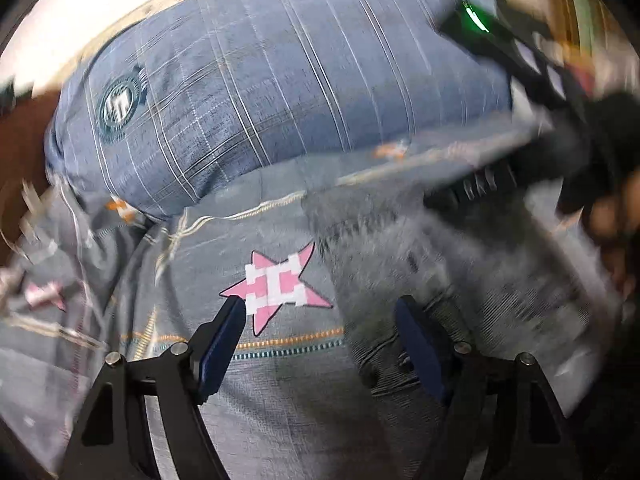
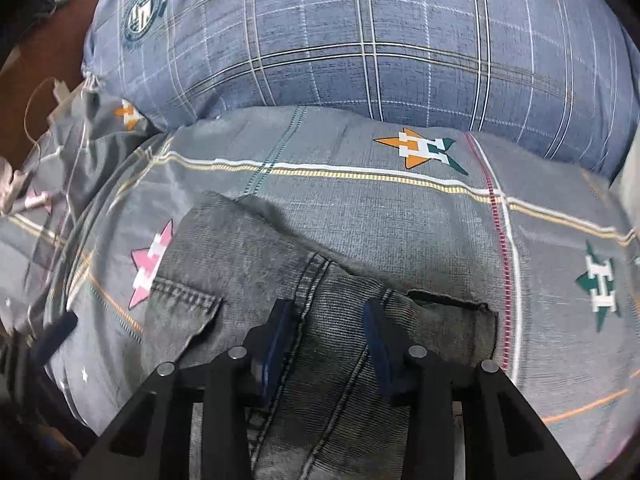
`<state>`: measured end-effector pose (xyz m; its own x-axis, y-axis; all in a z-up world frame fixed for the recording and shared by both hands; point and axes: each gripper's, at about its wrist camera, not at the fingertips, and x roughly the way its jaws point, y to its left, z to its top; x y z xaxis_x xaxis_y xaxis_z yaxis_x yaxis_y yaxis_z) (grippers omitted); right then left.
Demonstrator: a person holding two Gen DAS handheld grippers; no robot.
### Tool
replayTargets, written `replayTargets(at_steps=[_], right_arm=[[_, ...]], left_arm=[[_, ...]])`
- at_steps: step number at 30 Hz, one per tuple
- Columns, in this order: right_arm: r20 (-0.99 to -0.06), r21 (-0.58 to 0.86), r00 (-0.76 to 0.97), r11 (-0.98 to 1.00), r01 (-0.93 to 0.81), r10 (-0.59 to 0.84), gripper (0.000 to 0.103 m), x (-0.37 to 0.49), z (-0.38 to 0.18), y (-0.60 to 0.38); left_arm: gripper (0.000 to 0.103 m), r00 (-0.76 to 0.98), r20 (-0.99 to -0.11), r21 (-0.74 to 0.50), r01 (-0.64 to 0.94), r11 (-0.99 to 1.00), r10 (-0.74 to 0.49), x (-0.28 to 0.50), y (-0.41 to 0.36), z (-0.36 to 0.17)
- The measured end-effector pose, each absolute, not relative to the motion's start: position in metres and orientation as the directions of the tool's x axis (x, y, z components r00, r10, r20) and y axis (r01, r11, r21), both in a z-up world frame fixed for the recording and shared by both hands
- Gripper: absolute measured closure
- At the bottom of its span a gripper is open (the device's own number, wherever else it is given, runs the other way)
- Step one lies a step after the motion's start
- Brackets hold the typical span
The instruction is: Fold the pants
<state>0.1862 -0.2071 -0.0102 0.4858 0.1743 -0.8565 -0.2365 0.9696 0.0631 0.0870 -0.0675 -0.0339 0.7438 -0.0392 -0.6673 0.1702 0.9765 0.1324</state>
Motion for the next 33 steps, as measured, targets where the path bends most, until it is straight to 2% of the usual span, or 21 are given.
replayTargets(at_steps=[2,4,5,7,8,10,13,15,18,22,23,29,33], right_arm=[[-0.827,0.069,0.53,0.97,-0.235,0.188,0.061,0.169,0.002,-0.212],[-0.842,0.03,0.519,0.972,-0.231,0.149,0.06,0.164,-0.013,-0.213],[-0.886,-0.02,0.454,0.972,-0.235,0.091,0.06,0.173,-0.04,-0.214],[-0.875,-0.01,0.471,0.969,-0.245,0.11,0.06,0.167,-0.047,-0.22],[-0.884,0.016,0.452,0.975,-0.224,0.118,0.059,0.165,-0.042,-0.224],[-0.878,0.086,0.449,0.977,-0.194,0.167,0.058,0.159,-0.029,-0.234],[-0.851,0.152,0.483,0.977,-0.149,0.206,0.05,0.141,-0.01,-0.256],[-0.834,0.211,0.497,0.971,-0.114,0.24,0.031,0.127,-0.003,-0.273],[-0.83,0.294,0.478,0.954,-0.062,0.287,0.028,0.111,-0.006,-0.301],[-0.832,0.42,0.415,0.907,0.037,0.369,0.028,0.107,-0.029,-0.337],[-0.829,0.443,0.404,0.895,0.053,0.386,0.028,0.107,-0.032,-0.343],[-0.792,0.537,0.389,0.84,0.076,0.471,0.028,0.125,-0.048,-0.359],[-0.791,0.543,0.373,0.837,0.064,0.485,0.028,0.135,-0.059,-0.354]], left_arm=[[0.025,0.768,-0.639,0.068,0.099,0.993,-0.033,0.08,-0.046,-0.022],[0.025,0.741,-0.669,0.014,0.087,0.996,-0.056,0.085,-0.041,-0.027],[0.025,0.709,-0.703,0.029,0.103,0.994,-0.053,0.091,-0.047,-0.038],[0.024,0.627,-0.779,0.131,0.184,0.974,-0.014,0.103,-0.07,-0.07],[0.024,0.675,-0.738,0.155,0.183,0.971,-0.01,0.097,-0.071,-0.067],[0.024,0.66,-0.751,0.123,0.162,0.979,-0.014,0.095,-0.064,-0.056],[0.024,0.652,-0.745,-0.058,0.142,0.988,-0.138,0.092,-0.042,-0.033],[0.024,0.652,-0.732,-0.171,0.102,0.98,-0.195,0.089,-0.027,-0.021],[0.024,0.608,-0.74,-0.309,0.074,0.948,-0.289,0.094,-0.015,-0.019],[0.024,0.474,-0.731,-0.54,0.04,0.841,-0.491,0.11,-0.006,-0.039],[0.024,0.453,-0.73,-0.563,0.026,0.826,-0.512,0.113,-0.007,-0.044],[0.024,0.399,-0.763,-0.548,0.016,0.836,-0.508,0.13,-0.026,-0.057],[0.024,0.425,-0.789,-0.481,0.023,0.876,-0.444,0.135,-0.039,-0.054]])
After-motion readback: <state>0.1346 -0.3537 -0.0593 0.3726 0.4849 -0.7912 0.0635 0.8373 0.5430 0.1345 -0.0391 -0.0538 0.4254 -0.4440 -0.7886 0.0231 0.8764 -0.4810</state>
